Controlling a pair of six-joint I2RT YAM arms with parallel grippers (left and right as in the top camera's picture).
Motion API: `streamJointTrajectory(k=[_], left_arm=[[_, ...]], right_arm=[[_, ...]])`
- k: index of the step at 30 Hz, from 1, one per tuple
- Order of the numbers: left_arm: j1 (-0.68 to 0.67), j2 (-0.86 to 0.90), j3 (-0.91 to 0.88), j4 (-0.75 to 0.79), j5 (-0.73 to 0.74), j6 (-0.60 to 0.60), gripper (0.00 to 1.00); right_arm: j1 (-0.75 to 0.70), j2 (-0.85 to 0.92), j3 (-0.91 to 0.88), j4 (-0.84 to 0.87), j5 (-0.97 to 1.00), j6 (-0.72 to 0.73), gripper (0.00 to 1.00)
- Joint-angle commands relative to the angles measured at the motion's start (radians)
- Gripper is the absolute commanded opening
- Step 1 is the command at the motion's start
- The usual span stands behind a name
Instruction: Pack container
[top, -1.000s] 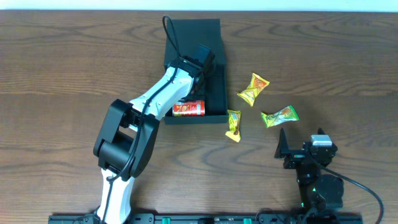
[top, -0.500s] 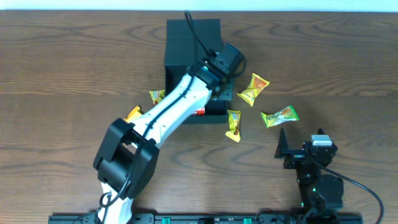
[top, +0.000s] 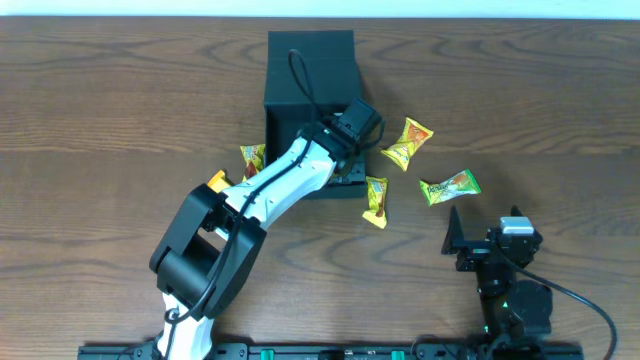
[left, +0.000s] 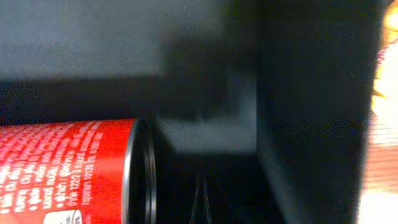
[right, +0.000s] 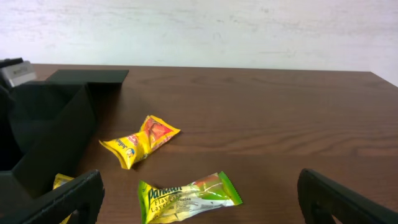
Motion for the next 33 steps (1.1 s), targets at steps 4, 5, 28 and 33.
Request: streamJointTrajectory(k=[4, 5, 28, 33], left_arm=[[0.004, 0.010, -0.020, -0.010, -0.060, -0.016, 0.06], [0.005, 0.010, -0.020, -0.016, -0.067, -0.021, 0.06], [0.061, -0.081, -0.018, -0.040, 0.056, -0.089, 0.06], [0.060, -0.251, 0.013, -0.005, 0.057, -0.048, 0.06]], right_arm=[[-0.006, -0.005, -0.003, 0.000, 0.010, -0.015, 0.99], [-0.006, -0.005, -0.003, 0.000, 0.010, -0.015, 0.99], [-0.006, -0.005, -0.003, 0.000, 0.010, -0.015, 0.99], [-0.006, -0.005, -0.003, 0.000, 0.010, -0.015, 0.99]])
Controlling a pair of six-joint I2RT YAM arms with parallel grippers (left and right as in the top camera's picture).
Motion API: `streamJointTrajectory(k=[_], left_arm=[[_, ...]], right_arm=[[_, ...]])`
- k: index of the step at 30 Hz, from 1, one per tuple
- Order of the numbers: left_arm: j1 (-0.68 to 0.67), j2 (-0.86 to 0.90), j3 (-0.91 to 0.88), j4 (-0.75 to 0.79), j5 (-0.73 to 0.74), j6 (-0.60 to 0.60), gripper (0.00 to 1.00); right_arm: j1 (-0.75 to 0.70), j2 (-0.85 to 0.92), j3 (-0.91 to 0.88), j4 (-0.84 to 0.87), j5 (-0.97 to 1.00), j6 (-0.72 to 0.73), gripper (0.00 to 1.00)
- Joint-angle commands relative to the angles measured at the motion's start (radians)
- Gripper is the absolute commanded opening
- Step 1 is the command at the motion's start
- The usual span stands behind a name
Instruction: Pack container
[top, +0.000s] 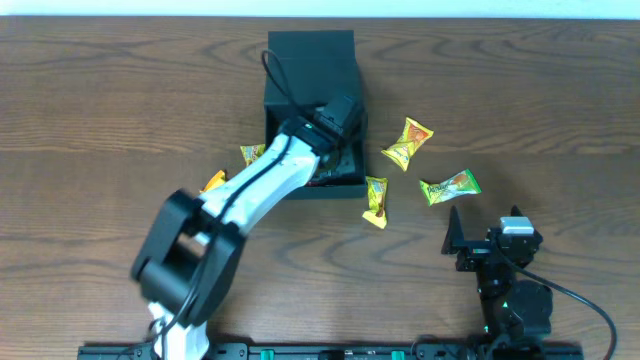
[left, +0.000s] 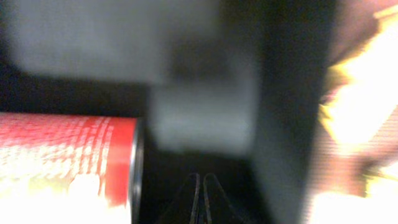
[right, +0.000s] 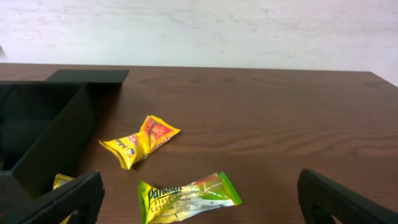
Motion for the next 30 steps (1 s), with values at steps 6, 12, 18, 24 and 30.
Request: streamJointTrajectory(k=[6, 12, 18, 24, 30], left_arm=[[0.007, -0.451, 0.073, -0.204, -0.207, 0.172, 0.06], [0.014, -0.672, 0.071, -0.551, -0.470, 0.168, 0.06], [0.138, -0.820, -0.037, -0.693, -0.479, 0.117, 0.06], [0.323, -0.888, -0.330, -0.568, -0.196, -0.002, 0.06], [0.348, -0.820, -0.539, -0.282, -0.242, 0.343, 0.61]], right_arm=[[-0.006, -0.005, -0.003, 0.000, 0.010, -0.015, 0.99], [-0.006, -0.005, -0.003, 0.000, 0.010, -0.015, 0.99], [-0.006, -0.005, -0.003, 0.000, 0.010, -0.015, 0.99], [-0.006, -0.005, -0.003, 0.000, 0.010, -0.015, 0.99], [-0.006, -0.005, -0.003, 0.000, 0.010, -0.015, 0.99]])
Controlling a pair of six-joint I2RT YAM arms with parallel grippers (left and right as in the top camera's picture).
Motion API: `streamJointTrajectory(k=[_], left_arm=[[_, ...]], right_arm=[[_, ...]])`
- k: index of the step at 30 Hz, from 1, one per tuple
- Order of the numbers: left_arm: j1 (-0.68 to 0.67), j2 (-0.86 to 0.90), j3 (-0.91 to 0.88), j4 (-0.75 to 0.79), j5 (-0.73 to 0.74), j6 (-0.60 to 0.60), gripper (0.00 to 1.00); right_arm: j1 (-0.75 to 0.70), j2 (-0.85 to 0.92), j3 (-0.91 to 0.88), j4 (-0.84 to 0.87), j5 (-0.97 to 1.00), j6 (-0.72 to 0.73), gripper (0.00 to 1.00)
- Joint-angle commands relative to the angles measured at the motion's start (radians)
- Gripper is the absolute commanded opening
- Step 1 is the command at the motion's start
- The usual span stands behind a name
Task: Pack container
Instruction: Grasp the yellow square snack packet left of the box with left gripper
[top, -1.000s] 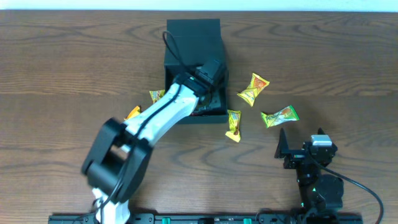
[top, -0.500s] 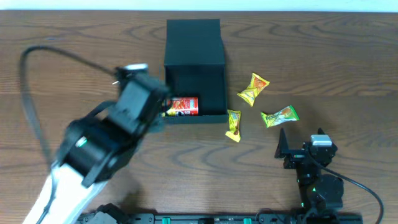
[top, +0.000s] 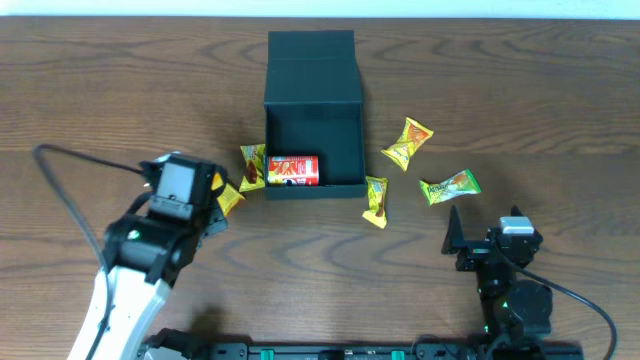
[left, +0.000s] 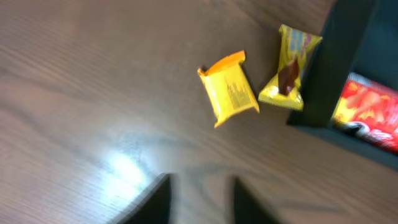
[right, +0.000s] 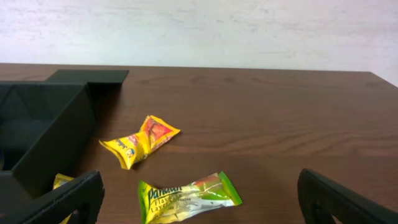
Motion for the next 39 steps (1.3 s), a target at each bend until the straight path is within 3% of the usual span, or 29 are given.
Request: streamJointTrajectory(k=[1, 2, 3, 8, 11, 15, 21, 24, 26, 30, 33, 39], left_arm=[[0.006, 0.045, -0.043, 0.082, 0.010, 0.304, 0.80], [0.006, 0.071, -0.046, 0.121, 0.015, 0.400, 0.93], [0.008, 0.093, -0.045, 0.163, 0.048, 0.440, 0.97], [0.010, 0.186, -0.045, 0.333, 0.047, 0.515, 0.95], [0.012, 0.219, -0.045, 0.342, 0.044, 0.533, 0.95], [0.011, 0.266, -0.045, 0.314, 0.047, 0.370, 0.95], [0.012, 0.347, -0.045, 0.297, 0.044, 0.322, 0.96], [0.012, 0.382, -0.045, 0.286, 0.047, 0.173, 1.00], [0.013, 0.403, -0.045, 0.277, 0.040, 0.039, 0.93], [0.034, 0.443, -0.045, 0.280, 0.042, -0.216, 0.95], [0.053, 0.452, -0.045, 0.335, 0.077, -0.278, 0.95], [0.085, 0.479, -0.045, 0.402, 0.121, -0.290, 0.91]], right_arm=[[-0.006, -0.005, -0.003, 0.000, 0.010, -0.015, 0.99], [-0.006, -0.005, -0.003, 0.000, 0.010, -0.015, 0.99], [-0.006, -0.005, -0.003, 0.000, 0.010, -0.015, 0.99], [-0.006, -0.005, -0.003, 0.000, 0.010, -0.015, 0.99], [-0.006, -0.005, -0.003, 0.000, 0.010, -0.015, 0.99], [-0.006, -0.005, -0.003, 0.000, 0.010, -0.015, 0.99], [-0.006, -0.005, -0.003, 0.000, 0.010, -0.015, 0.99], [-0.006, -0.005, -0.003, 0.000, 0.010, -0.015, 0.99], [-0.006, -0.005, -0.003, 0.000, 0.010, -0.015, 0.99], [-0.006, -0.005, -0.003, 0.000, 0.010, -0.015, 0.99], [-0.006, -0.005, -0.003, 0.000, 0.010, -0.015, 0.99], [-0.006, -0.005, -0.003, 0.000, 0.010, -0.015, 0.99]])
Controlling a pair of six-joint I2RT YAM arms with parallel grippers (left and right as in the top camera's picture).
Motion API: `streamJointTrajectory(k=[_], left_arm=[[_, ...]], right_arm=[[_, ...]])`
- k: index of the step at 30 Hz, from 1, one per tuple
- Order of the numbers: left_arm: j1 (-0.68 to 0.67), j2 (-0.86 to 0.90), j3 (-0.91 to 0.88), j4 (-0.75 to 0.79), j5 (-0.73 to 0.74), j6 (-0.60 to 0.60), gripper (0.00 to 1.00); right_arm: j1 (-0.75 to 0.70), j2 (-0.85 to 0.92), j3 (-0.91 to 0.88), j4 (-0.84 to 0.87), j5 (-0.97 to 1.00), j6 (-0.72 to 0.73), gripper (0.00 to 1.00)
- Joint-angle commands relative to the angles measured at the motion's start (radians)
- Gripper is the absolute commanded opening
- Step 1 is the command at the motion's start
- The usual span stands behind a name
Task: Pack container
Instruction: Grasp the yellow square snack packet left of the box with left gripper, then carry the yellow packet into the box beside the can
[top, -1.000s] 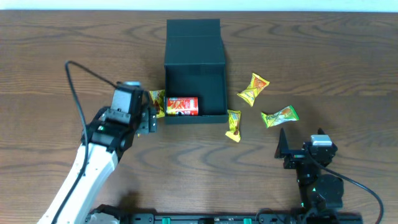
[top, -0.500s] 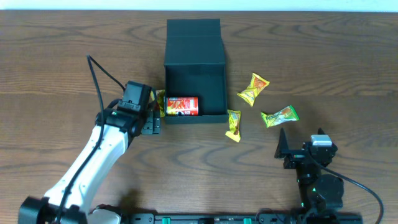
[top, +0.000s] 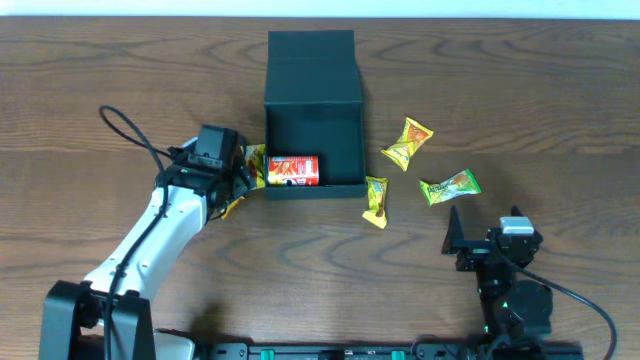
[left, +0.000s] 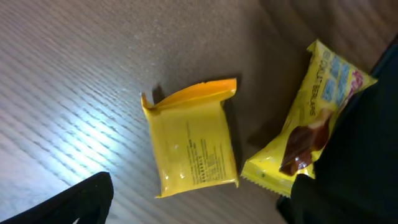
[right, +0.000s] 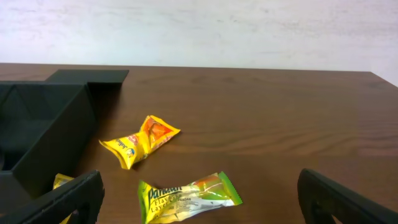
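The black box (top: 313, 135) stands open, and a red can (top: 293, 170) lies on its side in the front left corner. My left gripper (left: 193, 208) hangs open just left of the box, low over a flat yellow packet (left: 193, 146). A yellow-and-brown packet (left: 317, 118) leans against the box wall (left: 367, 155). At the front right, my right gripper (right: 202, 202) rests open on the table. Before it lies a green-yellow Pandan packet (right: 186, 196).
Right of the box lie a yellow packet (top: 407, 142), another yellow packet (top: 375, 200) by the box's front corner, and the Pandan packet (top: 450, 186). The box lid (top: 310, 48) lies folded back behind it. My left arm (top: 150, 250) stretches across the front left.
My left gripper has moved right and lower, from higher above the table left of the two packets to close over the flat yellow packet. Its jaws stand wider. The right arm is unchanged.
At first my left gripper was inside the box, shut, beside the red can. A second later it was still there. Then it was out, above the table left of the box, with the can lying inside. Now it hangs open over the flat yellow packet.
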Motion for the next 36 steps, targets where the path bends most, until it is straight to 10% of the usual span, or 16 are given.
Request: streamJointTrajectory(k=[1, 24, 36], left_arm=[[0.024, 0.036, 0.004, 0.004, 0.030, -0.050, 0.90], [0.077, 0.188, 0.004, 0.058, 0.129, -0.016, 0.76], [0.080, 0.194, 0.014, 0.045, 0.118, 0.049, 0.46]], right_arm=[[-0.006, -0.005, -0.003, 0.000, 0.010, -0.015, 0.99], [-0.006, -0.005, -0.003, 0.000, 0.010, -0.015, 0.99], [-0.006, -0.005, -0.003, 0.000, 0.010, -0.015, 0.99]])
